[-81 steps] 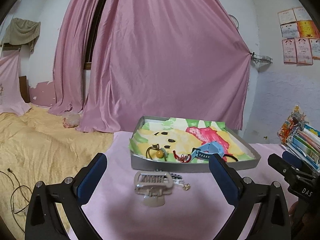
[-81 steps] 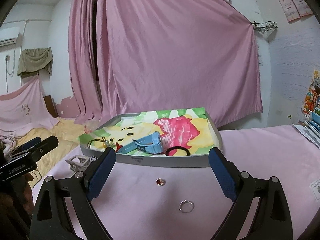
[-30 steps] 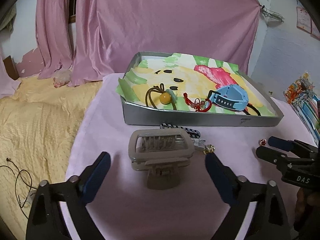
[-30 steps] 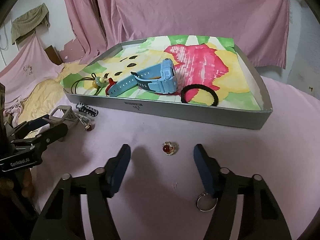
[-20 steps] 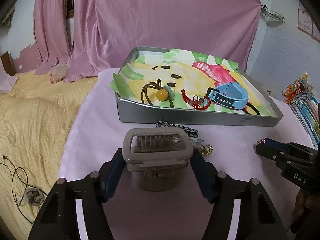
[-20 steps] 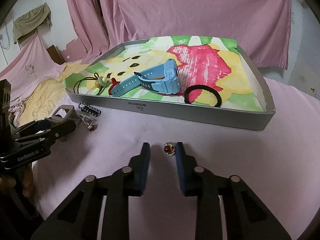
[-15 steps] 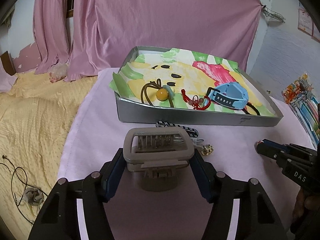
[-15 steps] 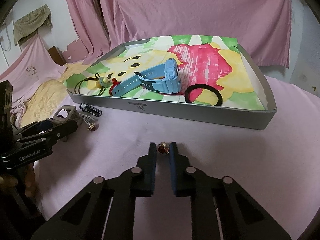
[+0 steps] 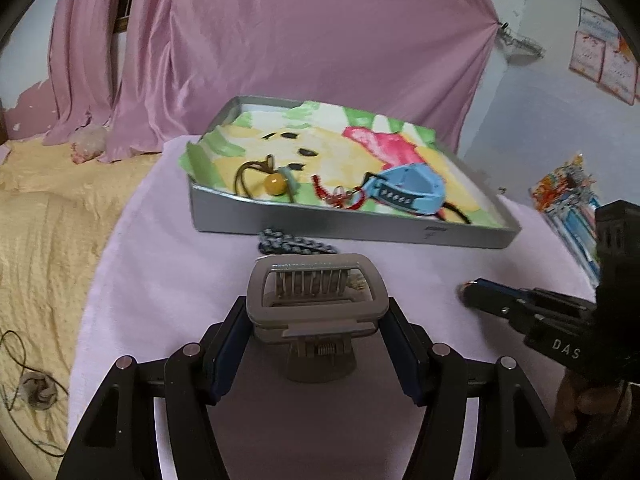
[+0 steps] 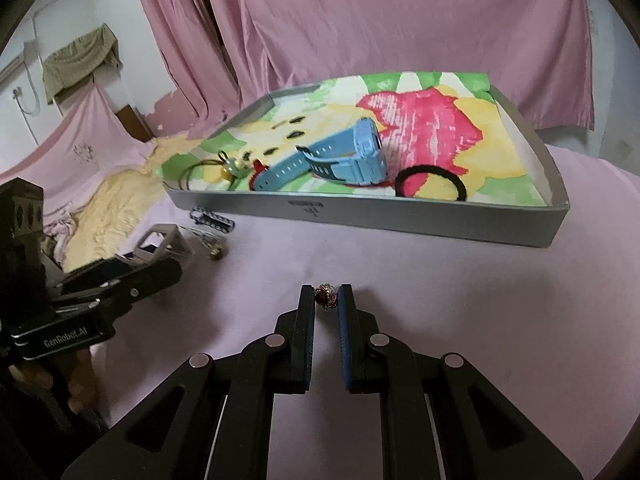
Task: Organize jewelry
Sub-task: 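Lower the red-gem ring and beige hair clip into the tray and open both tools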
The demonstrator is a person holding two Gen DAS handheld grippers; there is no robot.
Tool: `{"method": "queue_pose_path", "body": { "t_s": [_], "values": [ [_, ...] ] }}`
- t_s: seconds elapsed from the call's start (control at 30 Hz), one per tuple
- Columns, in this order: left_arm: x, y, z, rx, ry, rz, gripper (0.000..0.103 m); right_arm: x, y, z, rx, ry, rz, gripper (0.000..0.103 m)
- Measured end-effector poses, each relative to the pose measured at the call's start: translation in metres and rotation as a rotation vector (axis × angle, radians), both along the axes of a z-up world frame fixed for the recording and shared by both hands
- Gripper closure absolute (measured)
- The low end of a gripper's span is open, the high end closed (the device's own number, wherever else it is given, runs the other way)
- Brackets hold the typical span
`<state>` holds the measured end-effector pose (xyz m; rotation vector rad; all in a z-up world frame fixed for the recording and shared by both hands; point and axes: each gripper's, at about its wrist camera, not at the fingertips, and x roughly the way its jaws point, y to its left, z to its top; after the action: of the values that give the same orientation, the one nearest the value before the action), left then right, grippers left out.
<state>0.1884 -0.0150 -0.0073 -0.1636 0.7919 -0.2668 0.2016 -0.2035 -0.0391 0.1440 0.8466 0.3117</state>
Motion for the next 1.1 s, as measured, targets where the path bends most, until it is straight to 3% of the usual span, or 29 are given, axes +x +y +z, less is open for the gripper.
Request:
{"method": "queue_pose_path", "body": {
  "t_s": [0.27, 0.53, 0.83, 1.1],
  "values": [
    [-0.001, -0.005, 0.021, -0.054, -0.079, -0.005, 0.041, -0.003, -0.014, 0.024, 0.014, -0.100, -0.035, 0.093],
    [0.031, -0.008, 0.042, -0.064, -0.124, 0.019, 0.041, 0.021, -0.028, 0.043, -0.010, -0.159, -0.080, 0.093],
    [0.082, -0.014, 0.041, -0.030, -0.081, 0.041, 0.041, 0.060, -0.030, 0.031, -0.057, -0.107, -0.113, 0.093],
    [0.101, -0.028, 0.026, 0.021, -0.007, 0.018, 0.041, 0.079, -0.031, 0.014, -0.073, -0.035, -0.113, 0.093]
  ]
}}
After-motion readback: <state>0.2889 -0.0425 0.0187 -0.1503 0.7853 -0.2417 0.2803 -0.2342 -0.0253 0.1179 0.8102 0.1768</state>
